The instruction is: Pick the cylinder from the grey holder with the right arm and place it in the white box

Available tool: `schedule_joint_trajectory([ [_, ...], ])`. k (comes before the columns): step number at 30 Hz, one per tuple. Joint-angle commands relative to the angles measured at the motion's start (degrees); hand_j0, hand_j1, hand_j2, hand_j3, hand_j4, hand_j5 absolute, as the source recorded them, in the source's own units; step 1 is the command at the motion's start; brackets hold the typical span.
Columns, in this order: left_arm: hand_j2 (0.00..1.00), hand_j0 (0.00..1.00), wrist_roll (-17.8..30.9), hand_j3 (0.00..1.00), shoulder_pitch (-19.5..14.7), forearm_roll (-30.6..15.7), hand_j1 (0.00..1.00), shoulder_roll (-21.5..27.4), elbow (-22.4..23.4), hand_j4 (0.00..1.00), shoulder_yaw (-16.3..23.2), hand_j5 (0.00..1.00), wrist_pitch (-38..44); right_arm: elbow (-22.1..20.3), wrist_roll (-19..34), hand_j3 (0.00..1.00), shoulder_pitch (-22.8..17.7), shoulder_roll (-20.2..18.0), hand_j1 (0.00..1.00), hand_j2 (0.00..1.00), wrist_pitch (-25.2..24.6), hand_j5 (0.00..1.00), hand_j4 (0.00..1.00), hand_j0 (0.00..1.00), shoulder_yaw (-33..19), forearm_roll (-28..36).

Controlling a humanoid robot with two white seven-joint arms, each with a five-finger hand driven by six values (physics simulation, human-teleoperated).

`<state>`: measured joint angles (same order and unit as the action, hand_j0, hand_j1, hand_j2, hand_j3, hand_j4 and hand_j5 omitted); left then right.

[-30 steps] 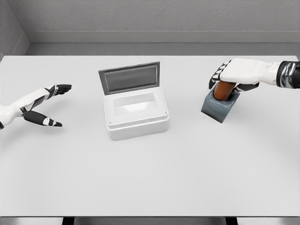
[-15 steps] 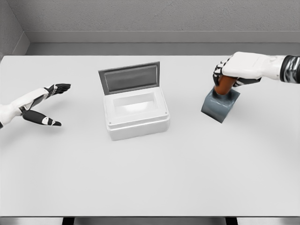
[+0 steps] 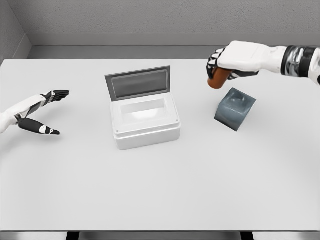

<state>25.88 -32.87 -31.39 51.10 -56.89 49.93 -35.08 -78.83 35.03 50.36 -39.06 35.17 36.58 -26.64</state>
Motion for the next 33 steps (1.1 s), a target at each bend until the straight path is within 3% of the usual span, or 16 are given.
schedule_joint_trajectory([
  [1, 1.0, 1.0, -0.04, 1.0, 0.0, -0.43, 1.0, 0.06, 0.03, 1.0, -0.1, 1.0, 0.08, -0.36, -0.03, 0.32, 0.0, 1.62, 0.32, 0.32, -0.17, 0.32, 0.32, 0.32, 0.25, 0.36],
  [14, 1.0, 1.0, -0.04, 1.0, -0.09, -0.6, 1.0, 0.06, 0.55, 1.0, -0.1, 1.0, 0.08, -10.56, -0.03, 0.34, -0.53, 1.89, 0.34, 0.34, -0.17, 0.34, 0.34, 0.34, 4.38, 0.36],
  [33, 1.0, 1.0, -0.04, 1.0, 0.0, -0.52, 1.0, 0.06, 0.64, 1.0, -0.1, 1.0, 0.08, -9.33, -0.03, 0.34, 1.23, 6.72, 0.34, 0.34, -0.17, 0.34, 0.34, 0.34, 7.72, 0.18],
])
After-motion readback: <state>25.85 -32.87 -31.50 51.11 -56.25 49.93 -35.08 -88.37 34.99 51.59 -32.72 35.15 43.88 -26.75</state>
